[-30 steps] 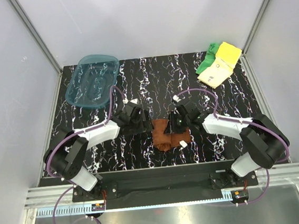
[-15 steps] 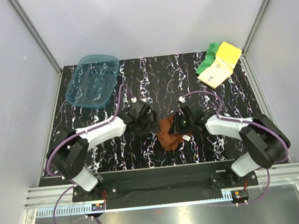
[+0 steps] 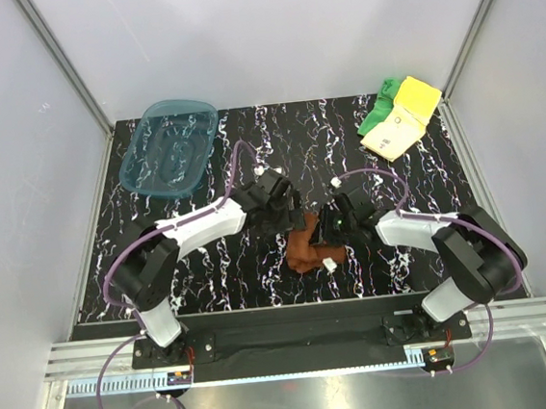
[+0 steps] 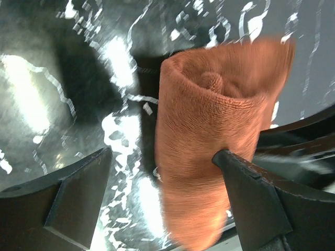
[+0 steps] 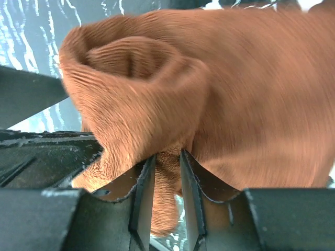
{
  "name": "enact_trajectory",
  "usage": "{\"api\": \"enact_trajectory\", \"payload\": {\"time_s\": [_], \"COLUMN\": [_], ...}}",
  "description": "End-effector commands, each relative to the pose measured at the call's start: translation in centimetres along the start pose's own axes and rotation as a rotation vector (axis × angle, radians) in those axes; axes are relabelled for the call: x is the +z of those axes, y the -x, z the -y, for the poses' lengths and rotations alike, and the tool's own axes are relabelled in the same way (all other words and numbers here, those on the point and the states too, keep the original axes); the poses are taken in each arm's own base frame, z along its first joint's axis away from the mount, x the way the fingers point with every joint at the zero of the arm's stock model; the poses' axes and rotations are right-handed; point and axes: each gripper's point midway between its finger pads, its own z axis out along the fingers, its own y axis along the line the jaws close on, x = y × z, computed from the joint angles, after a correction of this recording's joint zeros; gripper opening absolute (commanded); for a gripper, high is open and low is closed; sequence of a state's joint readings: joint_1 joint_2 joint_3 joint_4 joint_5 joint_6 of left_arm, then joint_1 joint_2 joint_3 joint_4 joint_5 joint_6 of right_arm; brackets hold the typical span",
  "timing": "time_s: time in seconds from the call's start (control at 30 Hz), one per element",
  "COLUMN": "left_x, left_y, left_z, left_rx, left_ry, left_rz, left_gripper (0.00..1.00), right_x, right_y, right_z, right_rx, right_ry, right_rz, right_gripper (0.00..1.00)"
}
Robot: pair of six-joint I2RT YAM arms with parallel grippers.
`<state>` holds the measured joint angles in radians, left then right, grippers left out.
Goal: Roll the towels
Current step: Roll the towel
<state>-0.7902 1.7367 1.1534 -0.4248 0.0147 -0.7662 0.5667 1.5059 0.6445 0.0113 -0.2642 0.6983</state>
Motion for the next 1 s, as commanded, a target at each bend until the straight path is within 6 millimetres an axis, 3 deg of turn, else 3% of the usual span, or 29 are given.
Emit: {"api": "enact_trajectory", "payload": {"time_s": [0.0, 0.27, 0.4, 0.6, 0.67, 0.73, 0.77, 0.83, 0.97], "left_x": [-0.5, -1.3, -1.4, -2.5, -2.6, -3.1, -2.6, -2.9, -1.9], "left_y": [1.8, 2.1, 1.4, 2.5, 2.1, 2.0, 0.9, 0.4, -1.4], "left_z": [3.3, 3.6, 2.2, -0.8, -2.0, -0.9, -1.4, 0.0, -0.6], "left_rx": [0.001, 0.008, 0.013, 0.002, 0.008, 0.027, 0.034, 0.041, 0.028], "left_ry": [-0.086, -0.099, -0.076, -0.036, -0.031, -0.117, -0.126, -0.226, -0.254], "left_rz": [0.032, 0.047, 0.049, 0.093, 0.095, 0.114, 0.093, 0.088, 0.049], "left_gripper": [0.9, 0.9, 0.9, 0.91, 0.91, 0.91, 0.92, 0.92, 0.93], "right_x": [0.8, 2.5, 2.2, 0.7, 0.4, 0.6, 0.6, 0.9, 1.1], "right_y": [-0.2, 0.4, 1.0, 1.3, 1.3, 1.2, 1.2, 1.1, 1.2], "right_z": [-2.2, -3.9, -3.9, -2.7, -2.8, -2.6, -2.6, -2.6, -2.7], "right_rx": [0.055, 0.172, 0.165, 0.11, 0.105, 0.11, 0.111, 0.118, 0.123], "right_ry": [0.108, 0.213, 0.2, 0.103, 0.101, 0.1, 0.101, 0.103, 0.108], "right_rz": [-0.032, -0.023, 0.003, 0.035, 0.034, 0.032, 0.031, 0.024, 0.022], "right_gripper": [0.34, 0.34, 0.34, 0.35, 0.35, 0.34, 0.34, 0.34, 0.34]}}
